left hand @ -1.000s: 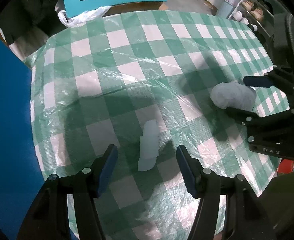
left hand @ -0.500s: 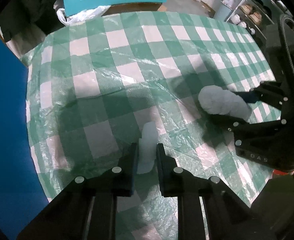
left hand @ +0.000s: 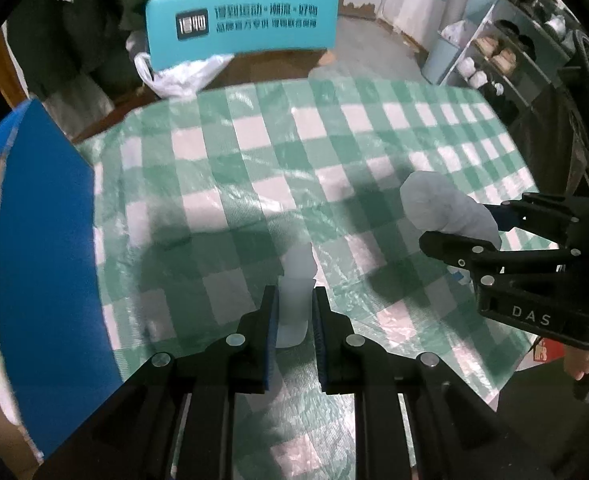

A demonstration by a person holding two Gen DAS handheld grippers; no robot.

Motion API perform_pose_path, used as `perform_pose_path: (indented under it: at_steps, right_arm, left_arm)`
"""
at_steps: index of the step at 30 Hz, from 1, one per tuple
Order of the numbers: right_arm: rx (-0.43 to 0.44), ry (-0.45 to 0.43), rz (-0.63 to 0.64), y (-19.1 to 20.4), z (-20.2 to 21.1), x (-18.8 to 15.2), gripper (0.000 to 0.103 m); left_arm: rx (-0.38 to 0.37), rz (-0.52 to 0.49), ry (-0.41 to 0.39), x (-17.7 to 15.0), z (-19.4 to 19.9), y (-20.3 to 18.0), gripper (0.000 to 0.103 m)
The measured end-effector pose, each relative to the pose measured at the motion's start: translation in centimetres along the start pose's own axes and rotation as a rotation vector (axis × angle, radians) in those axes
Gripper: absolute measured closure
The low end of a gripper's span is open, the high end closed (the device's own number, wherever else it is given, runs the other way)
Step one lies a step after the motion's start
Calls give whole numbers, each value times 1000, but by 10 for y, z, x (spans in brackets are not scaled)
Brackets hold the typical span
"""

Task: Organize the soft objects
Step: 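Carry the white item with the left tool while the right tool carries the bundle over the box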

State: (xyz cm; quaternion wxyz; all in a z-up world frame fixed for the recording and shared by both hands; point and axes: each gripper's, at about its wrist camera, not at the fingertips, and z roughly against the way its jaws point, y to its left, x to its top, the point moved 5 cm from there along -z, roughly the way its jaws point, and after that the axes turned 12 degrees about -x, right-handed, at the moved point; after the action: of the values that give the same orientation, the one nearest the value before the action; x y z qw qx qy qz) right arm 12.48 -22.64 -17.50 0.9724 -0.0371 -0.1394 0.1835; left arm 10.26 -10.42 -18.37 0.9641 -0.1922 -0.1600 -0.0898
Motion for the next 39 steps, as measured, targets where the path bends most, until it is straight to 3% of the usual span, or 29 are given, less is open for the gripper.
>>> perform_pose_path:
  at_steps: [24,39]
  right_arm:
    - [-5,-188,-97,2,96,19,58]
    - [44,-256,-45,37,129,34,58]
  left_arm:
    - [25,-69,-165,2,93,-23,87]
    - [57,-64,-223,-6,135,-15,87]
